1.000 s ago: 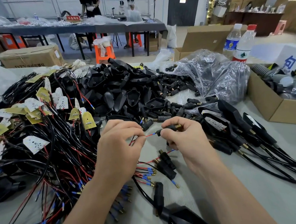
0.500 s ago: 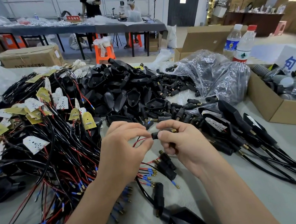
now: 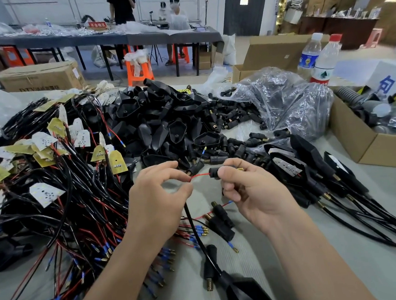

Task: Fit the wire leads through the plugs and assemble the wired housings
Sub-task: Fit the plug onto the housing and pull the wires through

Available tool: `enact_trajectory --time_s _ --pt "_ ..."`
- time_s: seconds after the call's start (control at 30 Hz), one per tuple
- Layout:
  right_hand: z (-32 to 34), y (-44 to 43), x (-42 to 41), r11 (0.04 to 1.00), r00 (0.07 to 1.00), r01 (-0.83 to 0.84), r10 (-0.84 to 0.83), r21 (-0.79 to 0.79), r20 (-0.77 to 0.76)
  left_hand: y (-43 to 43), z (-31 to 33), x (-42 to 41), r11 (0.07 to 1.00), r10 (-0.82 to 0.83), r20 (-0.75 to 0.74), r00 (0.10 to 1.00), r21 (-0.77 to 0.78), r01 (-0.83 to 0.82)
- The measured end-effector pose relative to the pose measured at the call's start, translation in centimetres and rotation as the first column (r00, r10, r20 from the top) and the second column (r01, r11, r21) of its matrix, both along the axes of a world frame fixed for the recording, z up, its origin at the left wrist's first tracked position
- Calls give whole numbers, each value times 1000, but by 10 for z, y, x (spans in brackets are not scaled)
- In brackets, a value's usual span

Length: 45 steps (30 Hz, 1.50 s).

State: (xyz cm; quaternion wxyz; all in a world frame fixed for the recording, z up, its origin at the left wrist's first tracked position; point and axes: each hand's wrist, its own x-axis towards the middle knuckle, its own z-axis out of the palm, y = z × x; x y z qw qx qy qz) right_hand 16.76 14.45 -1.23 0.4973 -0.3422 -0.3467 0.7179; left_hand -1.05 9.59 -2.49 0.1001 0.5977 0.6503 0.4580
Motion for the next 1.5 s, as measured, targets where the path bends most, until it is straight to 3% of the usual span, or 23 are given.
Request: enact_trajectory --time_s 0.1,0.27,0.4,0.63,0.83,1.13,1.23,1.33,1.43,1.5 --pt "0 0 0 1000 1000 4 -4 5 8 1 -2 -1 1000 -21 9 1000 -3 21" --pt "1 -9 -5 987 952 -19 -32 160 306 -1 -3 8 996 -60 -62 996 61 64" --pt "5 -11 -5 991 974 17 -46 130 224 -2 -3 6 995 -51 -26 998 82 53" --pt "10 -8 -2 1000 996 -21 22 10 -90 -3 -1 6 997 -29 7 1000 74 29" --pt "7 -9 -2 994 993 -44 32 99 116 -6 4 7 994 -42 43 998 99 38" --pt "7 -9 -1 1000 1000 22 -22 4 13 -5 8 11 983 -153 181 972 128 131" --pt "6 -11 -4 1000 999 4 -5 30 38 -5 6 11 981 -186 146 972 88 174" --pt "7 -11 -6 998 998 45 -47 48 32 -4 4 9 988 -154 137 978 28 152" --pt "5 -8 -4 987 988 155 -154 51 -25 -4 4 13 992 -126 239 963 16 126" --pt "4 -9 -7 990 991 134 -133 42 -33 -4 4 17 994 -104 281 954 8 106"
